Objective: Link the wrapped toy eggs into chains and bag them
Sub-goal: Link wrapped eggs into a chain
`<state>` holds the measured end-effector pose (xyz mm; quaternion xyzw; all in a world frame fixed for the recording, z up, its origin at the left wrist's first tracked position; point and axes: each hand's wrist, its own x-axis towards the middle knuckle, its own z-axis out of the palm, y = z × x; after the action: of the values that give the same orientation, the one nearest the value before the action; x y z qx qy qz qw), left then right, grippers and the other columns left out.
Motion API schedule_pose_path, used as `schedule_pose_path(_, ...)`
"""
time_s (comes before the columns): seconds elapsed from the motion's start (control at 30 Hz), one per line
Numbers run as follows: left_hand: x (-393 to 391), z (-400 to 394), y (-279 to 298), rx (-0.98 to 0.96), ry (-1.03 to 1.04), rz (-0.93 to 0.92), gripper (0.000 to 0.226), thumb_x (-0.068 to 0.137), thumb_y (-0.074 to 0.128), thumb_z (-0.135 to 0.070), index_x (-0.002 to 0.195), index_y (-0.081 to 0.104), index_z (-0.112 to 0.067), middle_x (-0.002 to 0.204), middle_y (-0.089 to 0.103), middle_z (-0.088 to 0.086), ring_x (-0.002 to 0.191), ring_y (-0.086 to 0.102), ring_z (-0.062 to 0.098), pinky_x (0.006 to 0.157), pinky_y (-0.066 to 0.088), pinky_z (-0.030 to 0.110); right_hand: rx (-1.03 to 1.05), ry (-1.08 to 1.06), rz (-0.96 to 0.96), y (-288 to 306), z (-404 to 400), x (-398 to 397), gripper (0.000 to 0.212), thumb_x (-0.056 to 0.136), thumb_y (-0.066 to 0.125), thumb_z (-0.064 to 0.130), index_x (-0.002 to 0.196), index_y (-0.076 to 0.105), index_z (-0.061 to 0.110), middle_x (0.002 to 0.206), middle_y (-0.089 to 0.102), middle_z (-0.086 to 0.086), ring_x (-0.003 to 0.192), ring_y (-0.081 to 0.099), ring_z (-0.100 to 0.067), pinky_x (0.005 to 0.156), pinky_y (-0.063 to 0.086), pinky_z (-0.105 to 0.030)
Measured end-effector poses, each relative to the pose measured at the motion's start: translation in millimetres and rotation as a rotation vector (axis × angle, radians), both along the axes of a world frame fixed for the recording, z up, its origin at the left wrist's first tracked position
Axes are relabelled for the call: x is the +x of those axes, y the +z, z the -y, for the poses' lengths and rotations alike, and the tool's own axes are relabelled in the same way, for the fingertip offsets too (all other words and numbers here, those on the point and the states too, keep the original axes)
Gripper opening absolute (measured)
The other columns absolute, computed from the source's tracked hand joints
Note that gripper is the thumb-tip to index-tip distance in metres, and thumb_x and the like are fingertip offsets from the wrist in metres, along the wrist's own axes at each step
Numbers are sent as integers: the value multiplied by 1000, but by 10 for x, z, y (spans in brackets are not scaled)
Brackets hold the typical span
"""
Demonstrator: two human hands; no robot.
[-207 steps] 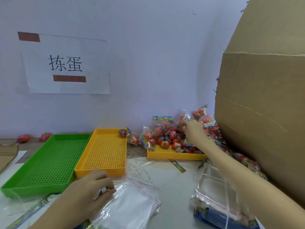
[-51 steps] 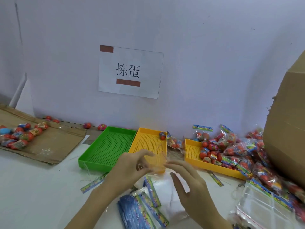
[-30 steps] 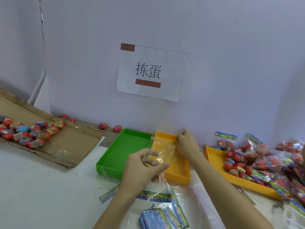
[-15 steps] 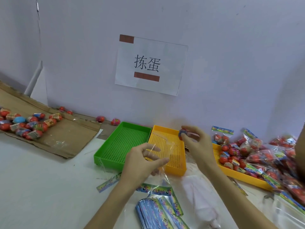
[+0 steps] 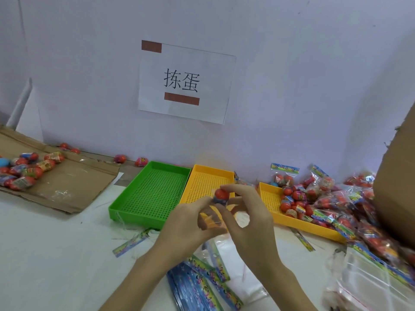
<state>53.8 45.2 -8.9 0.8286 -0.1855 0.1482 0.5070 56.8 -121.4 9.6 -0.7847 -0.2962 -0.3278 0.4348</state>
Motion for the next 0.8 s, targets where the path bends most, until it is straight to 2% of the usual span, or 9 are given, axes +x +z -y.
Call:
schedule_pose_path(0.1, -3, 8, 3, -127, -16, -29, 42, 80, 89, -39, 113, 65, -48, 92, 75, -16, 63, 70, 15, 67, 59, 36, -46, -40, 13, 9, 8, -13, 35, 92, 75, 14, 123, 64, 25, 117, 62, 10, 85, 68, -7, 74, 53, -15)
schedule_pose_path(0.17, -8, 10, 9, -186, -33, -55, 41, 75, 85, -48, 112, 65, -51, 92, 75, -14, 66, 72, 19, 71, 61, 41, -69, -44, 15, 11, -2, -25, 37, 92, 76, 11, 123, 64, 25, 117, 61, 12, 85, 68, -7, 77, 50, -13)
schedule_pose_path(0.23, -12, 15, 18, -192, -12, -47, 41, 71, 77, -55, 110, 66, -51, 88, 73, -15, 66, 69, 17, 69, 59, 36, -77, -25, -30, 12, -14, -39, 38, 92, 75, 10, 122, 63, 29, 117, 60, 13, 88, 68, -7, 80, 51, -15)
schedule_pose_path(0.3, -11, 17, 22, -218, 9, -31, 38, 69, 74, -53, 107, 66, -54, 84, 71, -15, 65, 64, 10, 66, 55, 31, -54, 21, -124, 2, -19, -44, 39, 93, 73, 9, 122, 61, 31, 117, 62, 13, 94, 70, -10, 82, 53, -21)
schedule_pose_path(0.4, 5, 5, 20, -253, 21, -53, 32, 76, 84, -36, 104, 71, -46, 84, 76, -9, 70, 69, 16, 72, 59, 38, 31, 93, -255, -2, -17, -49, 36, 94, 71, 8, 121, 61, 29, 116, 64, 13, 94, 72, -15, 81, 58, -27)
schedule_pose_path(0.5, 8, -7, 20, -262, -1, -71, 32, 84, 88, -23, 112, 74, -32, 89, 79, -6, 77, 75, 22, 77, 62, 41, 144, 148, -361, 29, 9, -33, 33, 95, 70, 7, 119, 61, 28, 113, 65, 12, 91, 75, -16, 74, 62, -30)
schedule_pose_path(0.6, 10, -23, 41, -296, -52, -115, 34, 86, 85, -18, 117, 74, -26, 94, 81, -4, 85, 79, 18, 81, 64, 39, 150, 158, -394, 51, 41, -9, 32, 94, 72, 8, 116, 60, 29, 109, 64, 11, 90, 76, -17, 70, 62, -29)
schedule_pose_path(0.7, 4, -27, 36, -270, -44, -83, 36, 88, 83, -10, 116, 74, -31, 94, 81, -6, 87, 79, 13, 81, 64, 36, 118, 154, -412, 51, 58, 7, 31, 94, 74, 15, 116, 62, 33, 109, 67, 13, 90, 75, -15, 72, 61, -26)
schedule_pose_path(0.8, -8, -21, 32, -252, -29, -46, 38, 89, 82, -11, 116, 72, -36, 97, 81, -11, 90, 78, 9, 82, 63, 30, 77, 90, -370, 39, 46, 0, 29, 93, 75, 26, 119, 65, 34, 107, 71, 19, 90, 74, -8, 71, 60, -21)
